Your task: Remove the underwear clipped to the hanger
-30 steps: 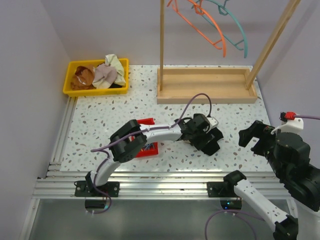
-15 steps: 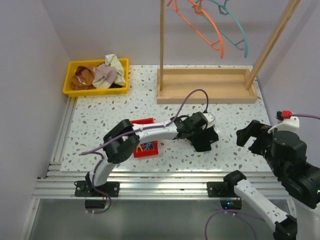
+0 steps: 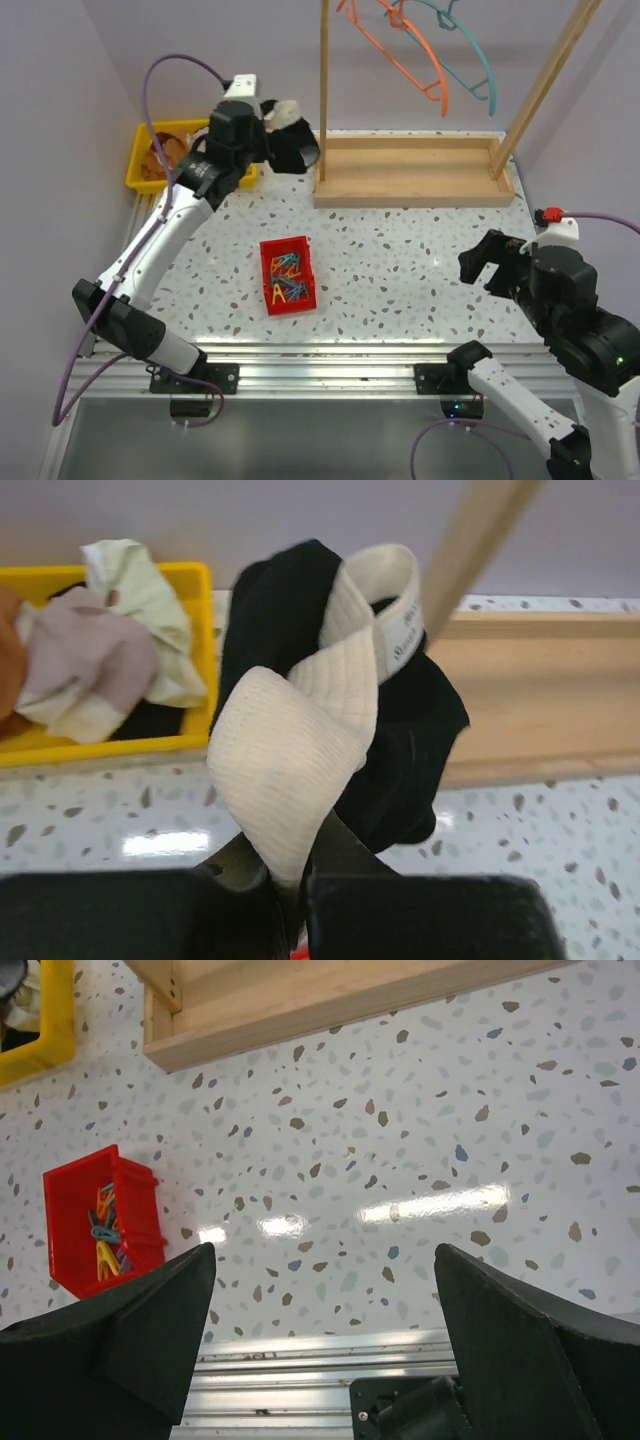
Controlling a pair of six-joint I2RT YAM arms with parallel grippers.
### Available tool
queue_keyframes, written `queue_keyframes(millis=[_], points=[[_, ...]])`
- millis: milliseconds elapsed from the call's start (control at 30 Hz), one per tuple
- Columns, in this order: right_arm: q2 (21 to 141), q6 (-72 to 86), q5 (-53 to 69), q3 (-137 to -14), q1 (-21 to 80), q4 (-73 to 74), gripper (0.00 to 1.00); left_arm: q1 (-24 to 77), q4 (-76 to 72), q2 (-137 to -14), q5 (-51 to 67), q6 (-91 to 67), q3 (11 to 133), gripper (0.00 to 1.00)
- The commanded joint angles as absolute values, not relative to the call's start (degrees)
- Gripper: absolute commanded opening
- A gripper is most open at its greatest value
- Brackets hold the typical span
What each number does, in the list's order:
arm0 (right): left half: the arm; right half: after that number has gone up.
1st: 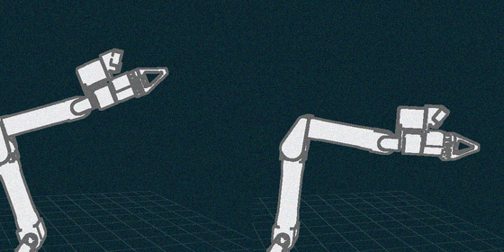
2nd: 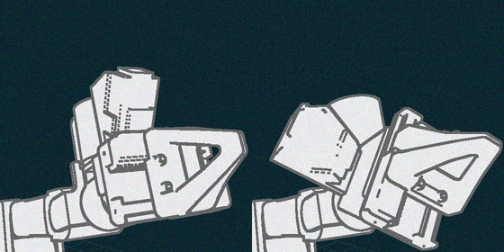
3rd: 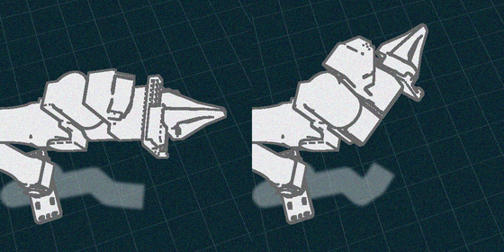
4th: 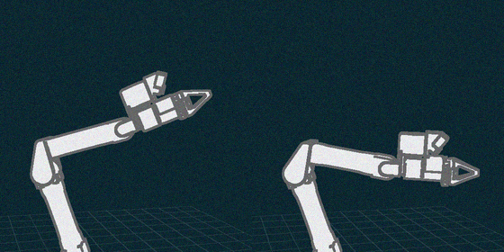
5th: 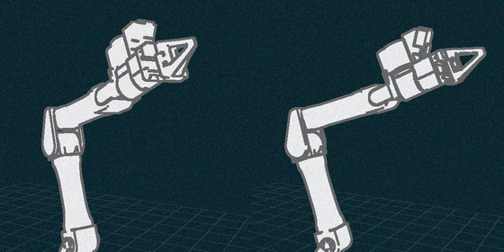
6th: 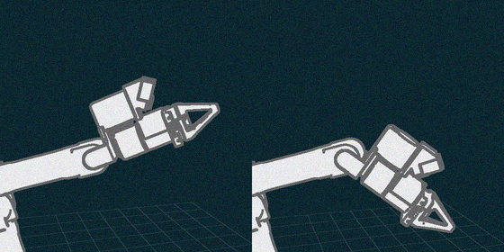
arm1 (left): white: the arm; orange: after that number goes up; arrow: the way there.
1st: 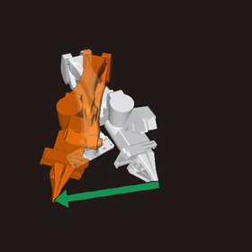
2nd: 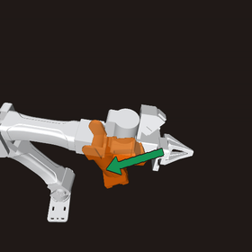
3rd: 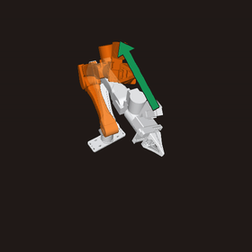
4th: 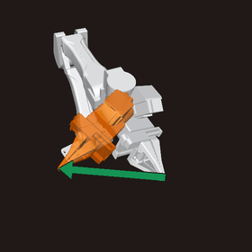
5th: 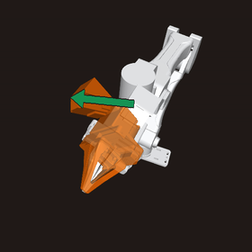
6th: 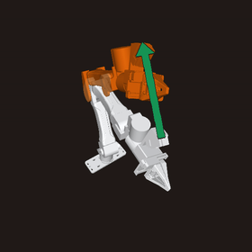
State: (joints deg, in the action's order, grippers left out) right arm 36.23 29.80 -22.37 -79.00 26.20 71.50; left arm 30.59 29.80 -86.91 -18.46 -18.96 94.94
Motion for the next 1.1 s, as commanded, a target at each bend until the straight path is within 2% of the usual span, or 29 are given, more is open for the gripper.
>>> queue_keyframes(millis=[0,200,367,500,833,900,1000,1033,1067], points=[[39.02,28.48,-19.87,-78.22,26.10,66.72,0.94,20.62,33.50,-88.15,-17.94,-18.29,95.36,0.00],[40.87,28.65,-17.05,-75.24,26.19,63.46,0.94,7.23,25.93,-97.10,-18.98,-15.74,104.75,0.00],[43.06,29.09,-15.82,-76.02,26.10,63.98,0.94,2.12,22.07,-107.55,-24.34,-14.59,113.72,0.00],[45.78,28.92,-15.64,-78.92,26.19,66.17,0.94,-3.50,18.21,-114.51,-20.66,-17.31,115.75,0.00],[50.27,31.81,-15.12,-82.09,26.10,69.78,0.94,-6.77,13.62,-133.57,-13.37,-20.65,118.03,0.01],[50.71,31.99,-14.50,-81.92,26.19,69.70,0.94,-6.94,13.36,-135.95,-11.00,-21.79,118.21,0.05],[51.33,31.90,-13.36,-81.65,26.19,69.26,0.95,-7.21,14.58,-139.56,-8.10,-24.16,119.53,0.28],[51.76,31.82,-13.36,-81.56,26.10,69.08,0.95,-7.29,14.94,-140.44,-7.56,-25.21,120.14,0.42],[51.59,31.90,-13.19,-81.13,26.19,68.56,0.96,-7.38,15.38,-140.54,-6.69,-25.75,120.06,0.50]])
